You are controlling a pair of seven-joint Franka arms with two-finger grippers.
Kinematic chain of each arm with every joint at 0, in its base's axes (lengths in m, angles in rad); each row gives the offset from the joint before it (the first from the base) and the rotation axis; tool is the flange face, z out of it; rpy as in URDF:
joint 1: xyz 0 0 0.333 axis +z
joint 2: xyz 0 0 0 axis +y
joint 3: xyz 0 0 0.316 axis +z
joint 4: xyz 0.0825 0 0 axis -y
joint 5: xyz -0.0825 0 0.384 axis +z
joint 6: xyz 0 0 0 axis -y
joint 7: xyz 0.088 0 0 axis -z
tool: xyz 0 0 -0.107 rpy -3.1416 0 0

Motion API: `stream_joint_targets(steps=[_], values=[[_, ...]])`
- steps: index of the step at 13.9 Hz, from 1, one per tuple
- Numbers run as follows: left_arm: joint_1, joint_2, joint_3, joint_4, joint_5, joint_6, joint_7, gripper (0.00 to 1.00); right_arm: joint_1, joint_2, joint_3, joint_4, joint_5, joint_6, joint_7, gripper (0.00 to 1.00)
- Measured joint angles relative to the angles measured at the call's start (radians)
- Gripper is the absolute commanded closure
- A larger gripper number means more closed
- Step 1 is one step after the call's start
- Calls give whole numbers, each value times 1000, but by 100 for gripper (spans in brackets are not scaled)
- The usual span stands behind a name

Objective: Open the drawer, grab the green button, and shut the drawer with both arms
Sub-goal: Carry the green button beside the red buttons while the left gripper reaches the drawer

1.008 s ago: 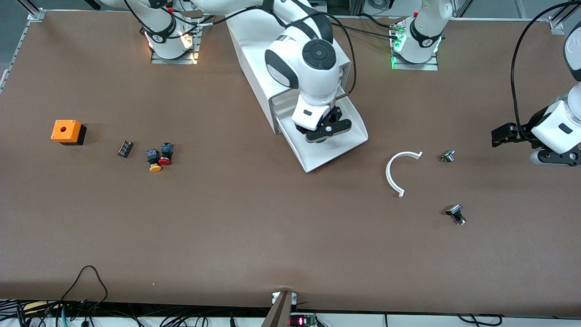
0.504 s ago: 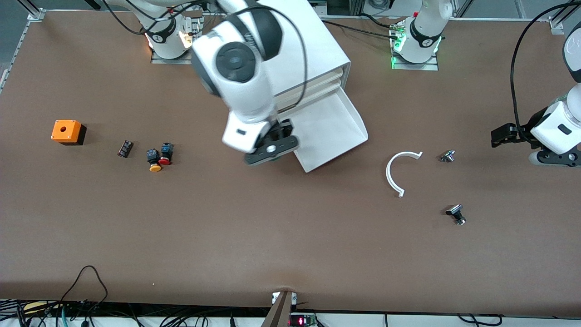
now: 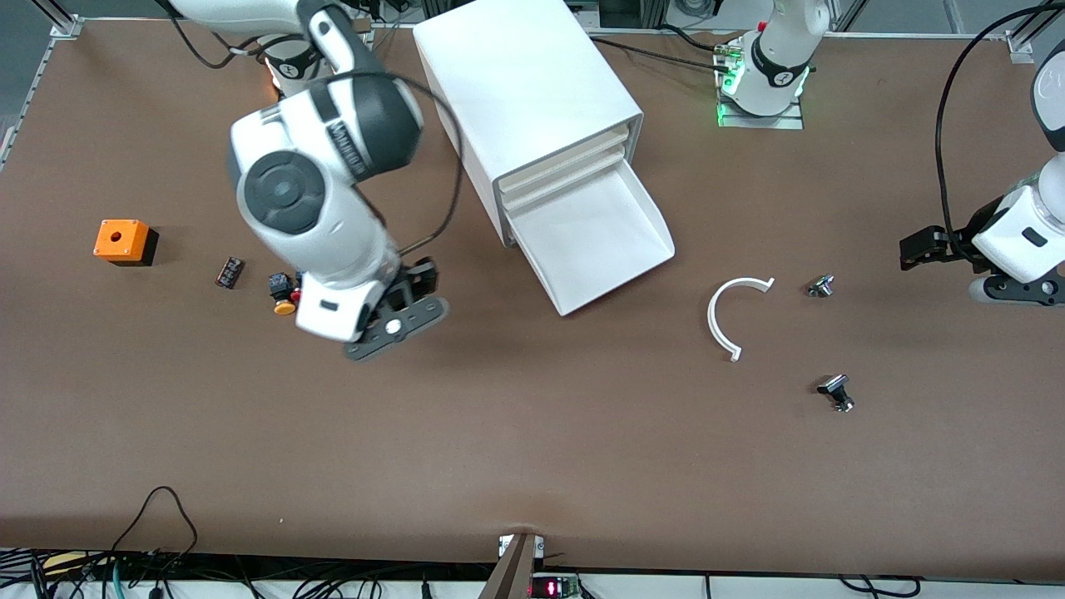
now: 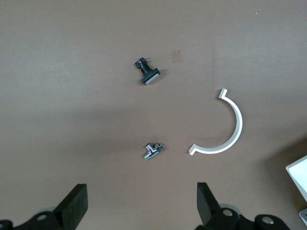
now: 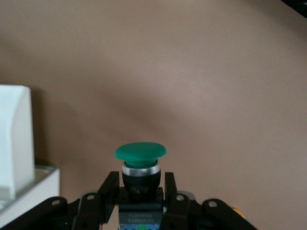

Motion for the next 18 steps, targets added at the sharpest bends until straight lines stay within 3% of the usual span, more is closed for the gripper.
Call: stream_joint_targets(steps=[6,11,14,18], values=[[-9,34,-3,-24,-91,40,-50,0,-221,-20,-10,-144,8,92,-387,100],[-93,73,-49,-137,-137,181,-419,0,-301,-149,-37,-536,8,441,-598,100],[-189,112,-74,-216,-145,353,-681,0,-326,-189,-75,-753,45,631,-696,100],[-284,185,-78,-286,-144,520,-888,0,-362,-188,-78,-929,114,822,-791,100]])
